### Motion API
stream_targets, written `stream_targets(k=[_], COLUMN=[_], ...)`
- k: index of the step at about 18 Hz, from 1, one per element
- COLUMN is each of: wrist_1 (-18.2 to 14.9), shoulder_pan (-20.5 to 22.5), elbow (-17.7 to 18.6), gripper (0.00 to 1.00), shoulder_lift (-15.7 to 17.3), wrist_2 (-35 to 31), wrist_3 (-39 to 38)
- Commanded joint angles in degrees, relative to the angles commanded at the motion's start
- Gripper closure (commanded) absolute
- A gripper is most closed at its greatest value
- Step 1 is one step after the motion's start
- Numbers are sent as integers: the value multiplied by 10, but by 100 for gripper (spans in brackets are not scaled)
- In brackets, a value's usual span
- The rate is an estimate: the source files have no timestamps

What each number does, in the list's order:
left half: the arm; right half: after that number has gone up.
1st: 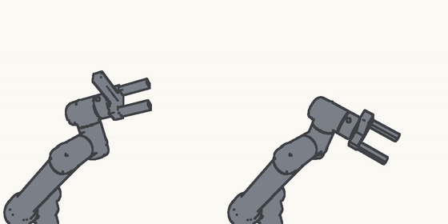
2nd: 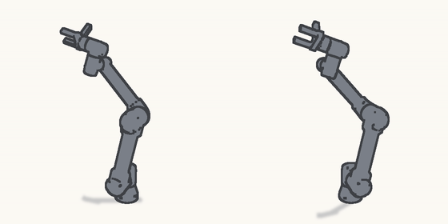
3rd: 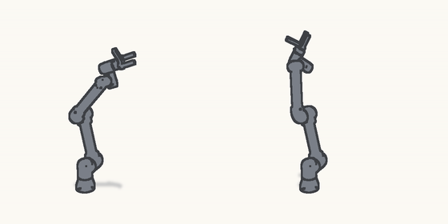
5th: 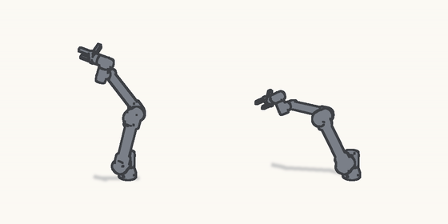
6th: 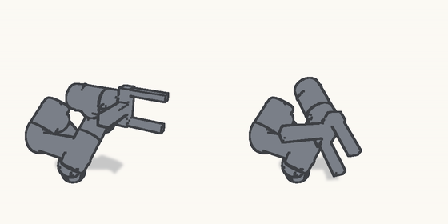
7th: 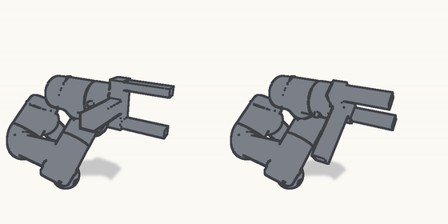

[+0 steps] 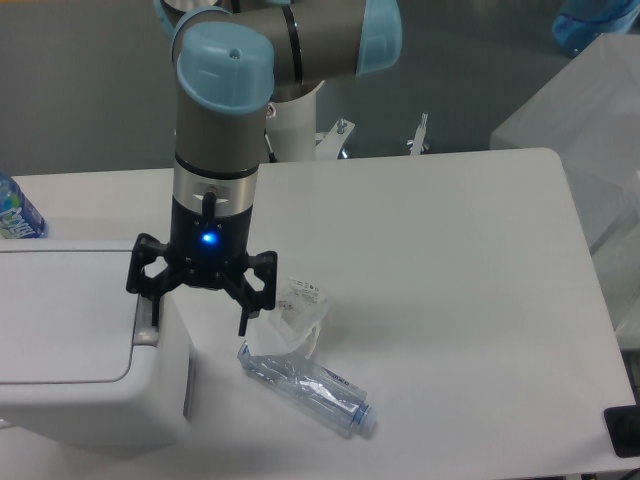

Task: Open the trash can
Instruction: 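Press the grey lid button with the gripper fingers to pop the lid, then lift the gripper up away from the opened trash can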

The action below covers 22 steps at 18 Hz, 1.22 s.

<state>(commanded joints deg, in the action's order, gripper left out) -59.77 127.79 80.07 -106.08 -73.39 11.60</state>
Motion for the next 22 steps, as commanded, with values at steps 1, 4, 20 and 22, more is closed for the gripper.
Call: stream_targets(k=[1, 4, 20, 22], wrist_1=[0, 0, 2, 18], shoulder_pan=[0, 0, 49, 66], elbow=[0, 1, -84, -89], gripper=[0, 0, 0, 0], shoulder_lift=[0, 0, 3, 2], wrist_2=[0, 0, 18, 16], wrist_3=[0, 0, 14, 45])
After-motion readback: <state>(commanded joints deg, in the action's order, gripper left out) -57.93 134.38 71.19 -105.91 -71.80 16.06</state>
